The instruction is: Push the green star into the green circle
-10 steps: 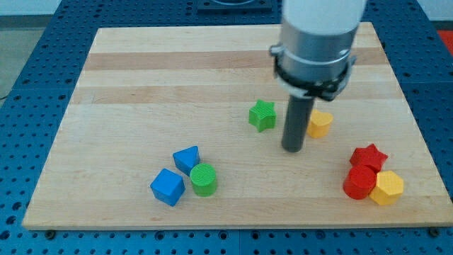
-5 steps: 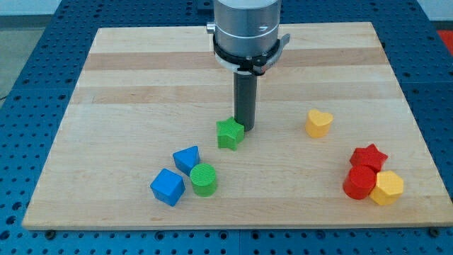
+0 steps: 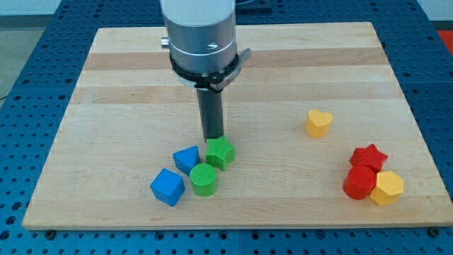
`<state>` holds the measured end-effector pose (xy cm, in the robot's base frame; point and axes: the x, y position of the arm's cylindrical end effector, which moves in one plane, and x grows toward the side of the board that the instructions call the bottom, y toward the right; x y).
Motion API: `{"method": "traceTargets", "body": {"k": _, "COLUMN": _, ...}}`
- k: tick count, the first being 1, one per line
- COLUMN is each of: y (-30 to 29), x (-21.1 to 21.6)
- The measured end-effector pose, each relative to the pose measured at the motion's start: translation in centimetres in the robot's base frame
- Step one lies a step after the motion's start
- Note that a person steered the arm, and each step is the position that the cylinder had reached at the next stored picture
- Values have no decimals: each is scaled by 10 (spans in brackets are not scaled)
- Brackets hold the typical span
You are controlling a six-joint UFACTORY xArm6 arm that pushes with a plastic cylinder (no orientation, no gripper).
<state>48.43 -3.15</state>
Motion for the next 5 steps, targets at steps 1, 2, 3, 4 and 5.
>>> {"method": "traceTargets", "body": {"k": 1, "y": 29, "x": -15}}
{"method": "traceTargets", "body": {"k": 2, "y": 62, "x": -7}}
{"method": "traceTargets", "body": {"k": 3, "y": 48, "x": 6}}
{"method": "traceTargets", "body": {"k": 4, "y": 27, "x": 12}}
{"method": "traceTargets", "body": {"k": 5, "y": 20, "x": 28}}
